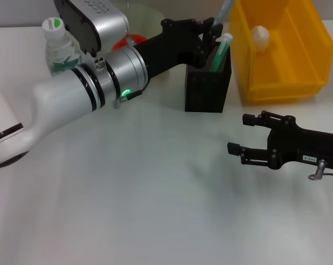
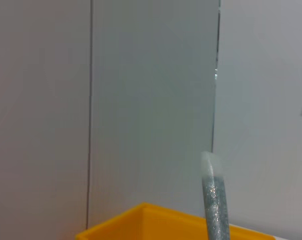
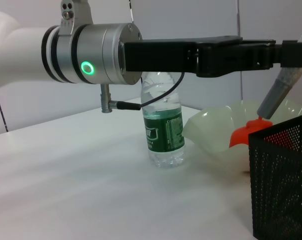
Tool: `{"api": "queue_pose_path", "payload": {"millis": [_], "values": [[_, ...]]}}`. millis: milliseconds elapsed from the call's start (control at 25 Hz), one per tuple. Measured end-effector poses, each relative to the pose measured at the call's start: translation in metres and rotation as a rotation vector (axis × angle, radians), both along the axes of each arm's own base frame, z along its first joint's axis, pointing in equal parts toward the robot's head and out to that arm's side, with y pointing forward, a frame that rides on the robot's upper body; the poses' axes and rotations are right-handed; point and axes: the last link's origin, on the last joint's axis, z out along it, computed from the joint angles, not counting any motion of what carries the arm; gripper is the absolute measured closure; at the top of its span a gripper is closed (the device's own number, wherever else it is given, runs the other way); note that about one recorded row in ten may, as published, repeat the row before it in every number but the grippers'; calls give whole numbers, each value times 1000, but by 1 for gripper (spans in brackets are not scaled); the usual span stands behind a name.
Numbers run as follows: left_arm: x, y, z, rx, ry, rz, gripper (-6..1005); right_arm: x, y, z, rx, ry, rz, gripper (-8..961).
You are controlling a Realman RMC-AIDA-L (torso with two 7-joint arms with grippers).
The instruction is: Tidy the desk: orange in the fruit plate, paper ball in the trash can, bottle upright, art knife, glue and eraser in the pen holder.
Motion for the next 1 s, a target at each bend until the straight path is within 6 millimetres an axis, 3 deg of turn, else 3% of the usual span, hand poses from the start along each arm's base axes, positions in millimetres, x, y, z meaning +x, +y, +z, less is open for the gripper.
{"api": "queue_pose_path", "payload": {"millis": [200, 640, 760, 1000], "values": [[-3, 1, 2, 4, -19, 28, 837, 0, 0, 0, -1, 0, 2, 130], [-4, 0, 2, 1, -26, 34, 589, -1, 1, 0, -2, 0, 2, 131], [-4, 0, 2, -2, -29, 37, 456, -1, 1, 0, -2, 0, 2, 131], [-1, -7, 4, -26, -81, 12, 449, -1, 1, 0, 2, 3, 1, 130]]}}
